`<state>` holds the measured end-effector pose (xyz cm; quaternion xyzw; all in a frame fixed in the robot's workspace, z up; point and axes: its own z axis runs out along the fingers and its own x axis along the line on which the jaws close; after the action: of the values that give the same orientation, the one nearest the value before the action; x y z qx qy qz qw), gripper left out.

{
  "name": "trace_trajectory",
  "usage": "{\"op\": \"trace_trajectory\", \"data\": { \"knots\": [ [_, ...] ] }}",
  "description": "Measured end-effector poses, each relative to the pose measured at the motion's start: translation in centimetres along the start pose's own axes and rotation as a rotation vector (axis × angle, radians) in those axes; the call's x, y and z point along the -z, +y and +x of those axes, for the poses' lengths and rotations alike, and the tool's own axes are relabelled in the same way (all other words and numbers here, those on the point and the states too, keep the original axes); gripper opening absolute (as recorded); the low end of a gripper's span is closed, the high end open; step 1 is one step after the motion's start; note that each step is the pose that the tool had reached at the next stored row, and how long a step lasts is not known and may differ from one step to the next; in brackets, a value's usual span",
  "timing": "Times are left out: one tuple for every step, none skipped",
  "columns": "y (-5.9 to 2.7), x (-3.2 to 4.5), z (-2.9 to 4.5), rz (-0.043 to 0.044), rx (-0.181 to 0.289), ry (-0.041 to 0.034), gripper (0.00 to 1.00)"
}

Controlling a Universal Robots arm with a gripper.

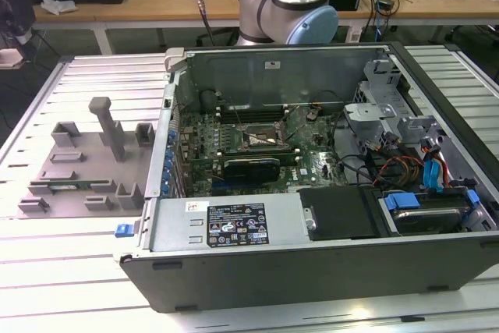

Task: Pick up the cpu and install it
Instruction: 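Pick up the cpu and move it towards the insertion slot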

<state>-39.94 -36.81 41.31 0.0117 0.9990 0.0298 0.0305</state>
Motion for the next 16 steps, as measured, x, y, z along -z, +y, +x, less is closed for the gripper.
{"op": "trace_trajectory", "data": {
  "knots": [
    [0.00,-0.01,-0.19,0.0000,0.000,0.0000,0.54],
    [0.01,-0.02,-0.33,0.0000,0.000,0.0000,0.54],
    [0.01,-0.03,-0.62,0.0000,0.000,0.0001,0.54],
    [0.02,-0.05,-0.81,0.0000,0.000,0.0001,0.54],
    [0.02,-0.05,-0.96,0.0000,0.000,0.0001,0.54],
    [0.02,-0.07,-1.17,0.0000,0.000,0.0001,0.54],
    [0.03,-0.08,-1.31,0.0000,0.000,0.0001,0.54],
    [0.03,-0.10,-1.53,-0.0001,0.000,-0.0001,0.54],
    [0.03,-0.10,-1.67,0.0000,0.000,0.0000,0.54],
    [0.04,-0.12,-2.00,0.0000,0.000,0.0000,0.54],
    [0.05,-0.14,-2.33,0.0000,0.000,0.0001,0.54],
    [0.06,-0.16,-2.68,0.0000,0.000,0.0001,0.54],
    [0.06,-0.18,-2.95,0.0000,0.000,0.0000,0.54],
    [0.07,-0.20,-3.28,-0.0001,0.000,0.0000,0.54],
    [0.08,-0.21,-3.48,0.0000,0.000,0.0000,0.54],
    [0.08,-0.23,-3.68,0.0000,0.000,0.0000,0.54]
  ]
}}
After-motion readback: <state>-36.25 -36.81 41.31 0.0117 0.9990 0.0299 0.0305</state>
